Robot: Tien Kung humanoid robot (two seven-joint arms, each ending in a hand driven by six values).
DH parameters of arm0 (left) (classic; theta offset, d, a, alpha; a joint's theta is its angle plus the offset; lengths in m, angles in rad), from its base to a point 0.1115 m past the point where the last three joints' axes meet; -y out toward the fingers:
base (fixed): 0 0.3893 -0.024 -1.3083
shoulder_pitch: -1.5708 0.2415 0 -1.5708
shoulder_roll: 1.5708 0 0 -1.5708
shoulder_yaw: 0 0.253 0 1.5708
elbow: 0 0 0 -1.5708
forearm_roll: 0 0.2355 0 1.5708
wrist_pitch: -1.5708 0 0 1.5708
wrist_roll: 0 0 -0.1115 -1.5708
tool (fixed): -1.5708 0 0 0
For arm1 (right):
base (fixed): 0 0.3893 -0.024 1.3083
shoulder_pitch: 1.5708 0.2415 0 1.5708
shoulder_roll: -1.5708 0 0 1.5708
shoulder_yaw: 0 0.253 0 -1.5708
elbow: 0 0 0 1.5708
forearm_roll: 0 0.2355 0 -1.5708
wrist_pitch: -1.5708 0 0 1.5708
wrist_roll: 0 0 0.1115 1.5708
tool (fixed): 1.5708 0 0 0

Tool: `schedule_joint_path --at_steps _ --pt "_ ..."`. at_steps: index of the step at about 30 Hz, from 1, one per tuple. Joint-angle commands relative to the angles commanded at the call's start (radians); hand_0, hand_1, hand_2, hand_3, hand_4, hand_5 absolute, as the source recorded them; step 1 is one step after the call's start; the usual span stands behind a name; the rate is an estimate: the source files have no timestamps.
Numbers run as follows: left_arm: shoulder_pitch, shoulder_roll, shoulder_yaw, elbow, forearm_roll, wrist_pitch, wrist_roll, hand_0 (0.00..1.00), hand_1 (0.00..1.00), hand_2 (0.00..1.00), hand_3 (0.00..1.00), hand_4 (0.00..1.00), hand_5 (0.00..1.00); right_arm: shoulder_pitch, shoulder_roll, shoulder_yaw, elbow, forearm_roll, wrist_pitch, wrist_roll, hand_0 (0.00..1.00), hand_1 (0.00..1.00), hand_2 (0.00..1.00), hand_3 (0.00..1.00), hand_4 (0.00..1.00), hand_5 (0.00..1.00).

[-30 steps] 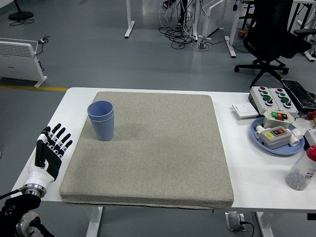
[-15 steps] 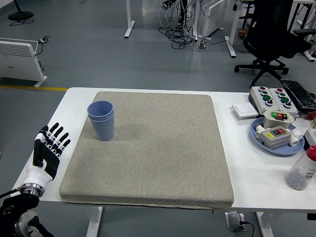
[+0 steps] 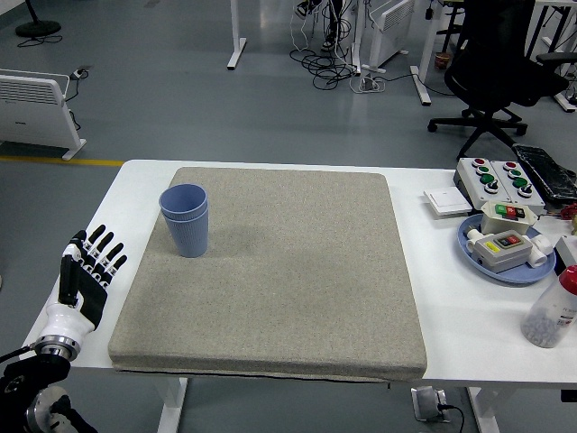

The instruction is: Push cup pick cup insert cup

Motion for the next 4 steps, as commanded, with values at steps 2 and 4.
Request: schedule_joint_path --at_steps 2,4 --pt "0.0 0.0 -0.001 0.0 0.0 0.0 0.0 0.901 0.919 0.966 0.93 0.561 0.998 0.001 0.0 -0.002 0.0 0.003 0.0 0.002 0.71 0.606 0.692 0.622 0.197 0.546" --pt "0.001 0.0 -0.002 0.0 0.0 0.0 0.0 0.901 0.919 0.966 0.93 0.561 0.998 0.002 -0.001 -0.005 0.0 0.006 0.0 0.004 0.71 0.606 0.692 0.622 0.197 0.546"
